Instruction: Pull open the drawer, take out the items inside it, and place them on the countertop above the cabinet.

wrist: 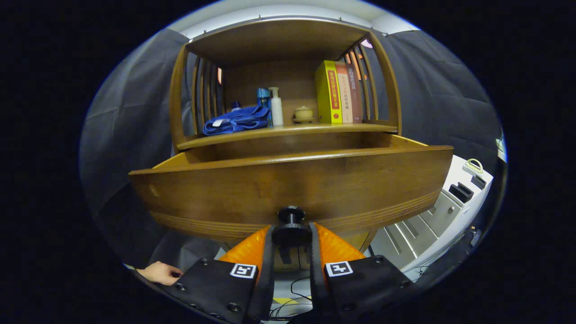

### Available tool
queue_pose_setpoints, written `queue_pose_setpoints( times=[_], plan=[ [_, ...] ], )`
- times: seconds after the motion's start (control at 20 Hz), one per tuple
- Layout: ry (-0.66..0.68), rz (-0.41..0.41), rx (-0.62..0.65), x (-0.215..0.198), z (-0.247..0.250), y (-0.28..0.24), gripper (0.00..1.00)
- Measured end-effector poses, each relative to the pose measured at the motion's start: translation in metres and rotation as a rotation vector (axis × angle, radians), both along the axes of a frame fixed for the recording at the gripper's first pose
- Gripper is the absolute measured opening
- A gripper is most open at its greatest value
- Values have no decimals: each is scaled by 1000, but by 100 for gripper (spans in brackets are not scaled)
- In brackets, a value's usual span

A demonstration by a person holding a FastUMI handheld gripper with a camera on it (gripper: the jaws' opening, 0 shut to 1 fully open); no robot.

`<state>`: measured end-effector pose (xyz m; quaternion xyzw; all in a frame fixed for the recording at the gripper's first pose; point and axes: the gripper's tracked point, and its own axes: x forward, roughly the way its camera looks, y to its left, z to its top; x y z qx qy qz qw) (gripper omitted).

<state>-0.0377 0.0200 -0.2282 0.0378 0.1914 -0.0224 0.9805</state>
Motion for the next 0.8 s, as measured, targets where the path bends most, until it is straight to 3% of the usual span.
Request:
queue_pose_setpoints(
  times=[0.55, 0.8],
  plan=[
    [-7, 17, -6, -32, -3, -4, 42],
    [-77, 59, -36, -31, 10, -1, 54]
  ],
)
